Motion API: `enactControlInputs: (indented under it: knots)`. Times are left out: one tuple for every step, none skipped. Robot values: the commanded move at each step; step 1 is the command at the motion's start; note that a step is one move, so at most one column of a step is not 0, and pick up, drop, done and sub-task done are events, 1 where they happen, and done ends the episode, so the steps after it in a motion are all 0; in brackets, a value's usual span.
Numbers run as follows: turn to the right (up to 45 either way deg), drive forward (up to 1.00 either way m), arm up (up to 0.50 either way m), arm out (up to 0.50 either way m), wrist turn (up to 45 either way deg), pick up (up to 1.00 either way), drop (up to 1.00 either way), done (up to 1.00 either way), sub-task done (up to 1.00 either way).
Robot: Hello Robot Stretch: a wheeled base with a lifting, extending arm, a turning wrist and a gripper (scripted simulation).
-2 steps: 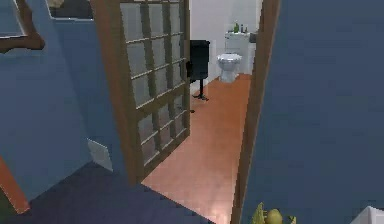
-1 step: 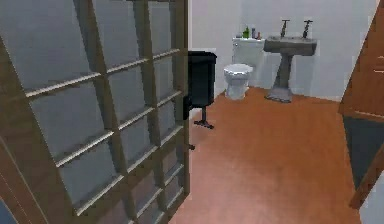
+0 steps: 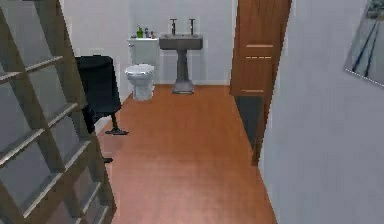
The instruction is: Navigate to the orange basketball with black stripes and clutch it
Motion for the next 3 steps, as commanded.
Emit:
enactControlInputs:
  knots:
    - [0.0, 0.45, 0.0, 0.0, 0.0, 0.0, 0.0, 0.0, 0.0]
    - [-9.0, 0.0, 0.0, 0.0, 0.0, 0.0, 0.0, 0.0, 0.0]
    - [0.0, 0.35, 0.0, 0.0, 0.0, 0.0, 0.0, 0.0, 0.0]
